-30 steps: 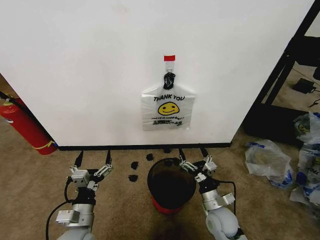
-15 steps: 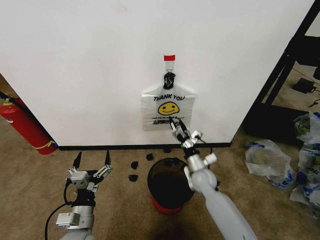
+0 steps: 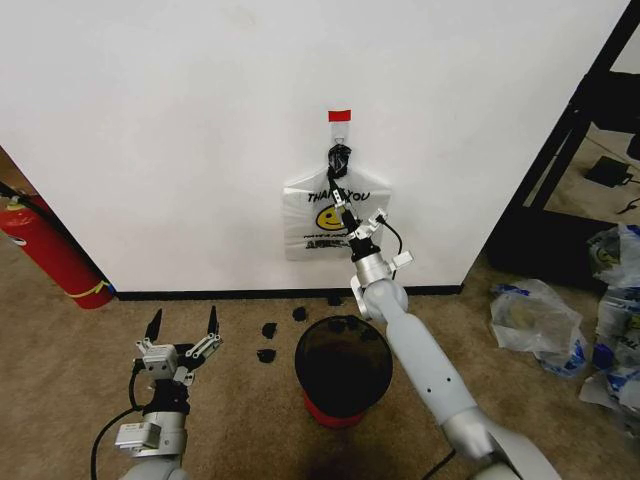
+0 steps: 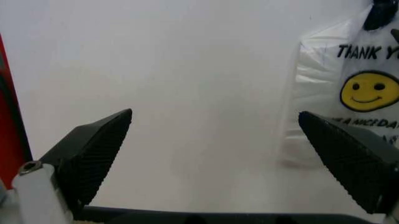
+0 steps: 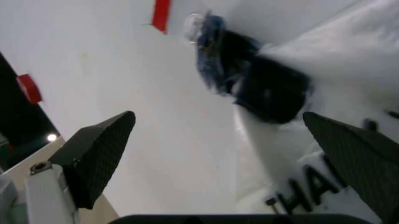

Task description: Pick up the garbage bag from the wall and place it over the trash bin.

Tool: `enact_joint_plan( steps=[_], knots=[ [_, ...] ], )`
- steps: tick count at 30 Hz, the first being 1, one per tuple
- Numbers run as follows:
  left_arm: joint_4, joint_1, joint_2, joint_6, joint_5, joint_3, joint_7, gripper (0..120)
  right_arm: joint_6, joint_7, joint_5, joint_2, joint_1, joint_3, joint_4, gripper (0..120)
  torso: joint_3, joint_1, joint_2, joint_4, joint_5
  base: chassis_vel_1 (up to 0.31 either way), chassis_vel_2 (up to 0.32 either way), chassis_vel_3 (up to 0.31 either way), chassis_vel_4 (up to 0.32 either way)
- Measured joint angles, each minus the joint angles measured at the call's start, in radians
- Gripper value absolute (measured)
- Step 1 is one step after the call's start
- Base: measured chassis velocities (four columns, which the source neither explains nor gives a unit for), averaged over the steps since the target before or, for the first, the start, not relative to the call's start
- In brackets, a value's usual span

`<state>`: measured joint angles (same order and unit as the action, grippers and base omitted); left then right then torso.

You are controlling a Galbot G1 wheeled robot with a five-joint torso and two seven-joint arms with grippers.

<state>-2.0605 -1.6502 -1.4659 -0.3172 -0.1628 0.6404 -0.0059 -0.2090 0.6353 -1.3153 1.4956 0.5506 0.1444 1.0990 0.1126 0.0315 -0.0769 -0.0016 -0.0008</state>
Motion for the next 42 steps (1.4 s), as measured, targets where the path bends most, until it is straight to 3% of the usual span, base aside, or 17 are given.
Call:
enact_joint_plan(
  steps=[5, 16, 23, 33, 42],
  knots=[
    [0.003, 0.001, 0.003, -0.003, -0.002, 0.001, -0.001, 100, 0.000, 0.008, 0.013, 0.018, -0.033, 0.015, -0.064, 88, 0.000, 0.000, 0.000, 0.0001, 0.0000, 0.000, 0.000, 0.000, 0.000],
    [0.011, -0.004, 0.006, -0.023, -0.007, 0.003, -0.003, 100, 0.000, 0.022, 0.053, 0.045, -0.063, 0.028, -0.103, 46, 0.000, 0.000, 0.000, 0.0001, 0.0000, 0.000, 0.000, 0.000, 0.000],
    [0.004, -0.012, 0.007, -0.031, -0.008, 0.008, -0.003, 100, 0.000, 0.019, 0.082, 0.040, -0.069, 0.042, -0.103, 32, 0.000, 0.000, 0.000, 0.0002, 0.0000, 0.000, 0.000, 0.000, 0.000],
    [-0.001, -0.018, 0.001, -0.036, -0.005, 0.001, -0.004, 100, 0.000, 0.017, 0.098, 0.021, -0.063, 0.051, -0.111, 30, 0.000, 0.000, 0.000, 0.0001, 0.0001, 0.000, 0.000, 0.000, 0.000],
    [0.000, -0.016, -0.001, -0.036, -0.003, -0.002, -0.004, 100, 0.008, 0.036, 0.112, 0.011, -0.071, 0.043, -0.121, 0, 0.000, 0.000, 0.000, 0.0002, 0.0000, 0.000, 0.000, 0.000, 0.000]
  ],
)
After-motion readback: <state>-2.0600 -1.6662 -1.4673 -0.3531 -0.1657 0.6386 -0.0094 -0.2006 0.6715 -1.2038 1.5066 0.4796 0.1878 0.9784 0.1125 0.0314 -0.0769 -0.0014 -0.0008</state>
